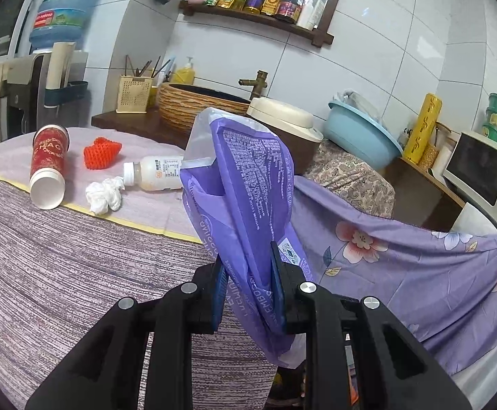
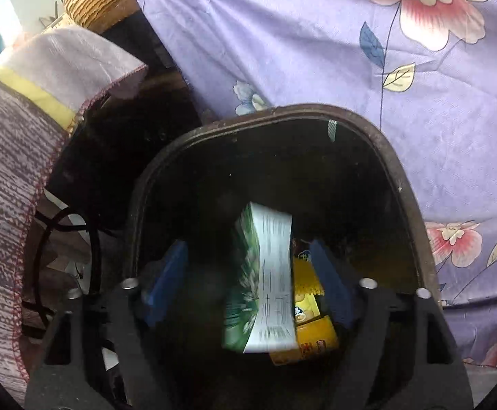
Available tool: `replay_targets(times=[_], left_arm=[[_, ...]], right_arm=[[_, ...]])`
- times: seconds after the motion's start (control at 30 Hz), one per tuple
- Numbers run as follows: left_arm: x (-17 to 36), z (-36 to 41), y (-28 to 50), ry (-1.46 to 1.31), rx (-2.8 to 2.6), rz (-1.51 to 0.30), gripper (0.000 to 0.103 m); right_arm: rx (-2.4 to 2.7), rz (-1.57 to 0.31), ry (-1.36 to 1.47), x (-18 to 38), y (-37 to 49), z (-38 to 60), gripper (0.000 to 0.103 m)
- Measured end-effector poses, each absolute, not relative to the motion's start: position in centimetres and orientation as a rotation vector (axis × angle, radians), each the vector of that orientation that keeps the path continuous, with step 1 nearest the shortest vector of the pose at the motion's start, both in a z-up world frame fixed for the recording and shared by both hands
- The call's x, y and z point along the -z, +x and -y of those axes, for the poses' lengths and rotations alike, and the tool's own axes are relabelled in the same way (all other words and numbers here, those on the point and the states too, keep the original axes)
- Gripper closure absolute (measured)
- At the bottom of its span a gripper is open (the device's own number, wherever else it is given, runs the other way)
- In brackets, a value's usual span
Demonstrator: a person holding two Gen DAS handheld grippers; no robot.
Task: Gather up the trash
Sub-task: 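Drop the green carton into the black bin with the right gripper while the left gripper holds the bag, then lower the purple bag into the black bin and open the left gripper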
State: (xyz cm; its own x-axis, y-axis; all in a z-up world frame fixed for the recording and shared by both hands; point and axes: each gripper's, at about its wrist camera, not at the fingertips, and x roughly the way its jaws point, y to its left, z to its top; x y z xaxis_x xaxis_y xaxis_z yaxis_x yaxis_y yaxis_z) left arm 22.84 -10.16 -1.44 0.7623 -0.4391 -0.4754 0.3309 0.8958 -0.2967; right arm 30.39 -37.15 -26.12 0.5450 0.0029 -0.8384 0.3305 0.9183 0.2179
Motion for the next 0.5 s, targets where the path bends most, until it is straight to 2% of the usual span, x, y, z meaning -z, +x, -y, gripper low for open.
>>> replay_targets(times=[0.23,0.5], left_arm=[[1.7,11.0,22.7,-0.194,0.441,-0.574,0.080],[3.8,15.0,22.8,-0.146,0.501,-0.625,0.080]], right_arm=[[0.190,-0.922,0.355,23.7,29.3,37.1,0.026],[0.246,-0.728,0.265,16.3,27.5,38.5,0.026]])
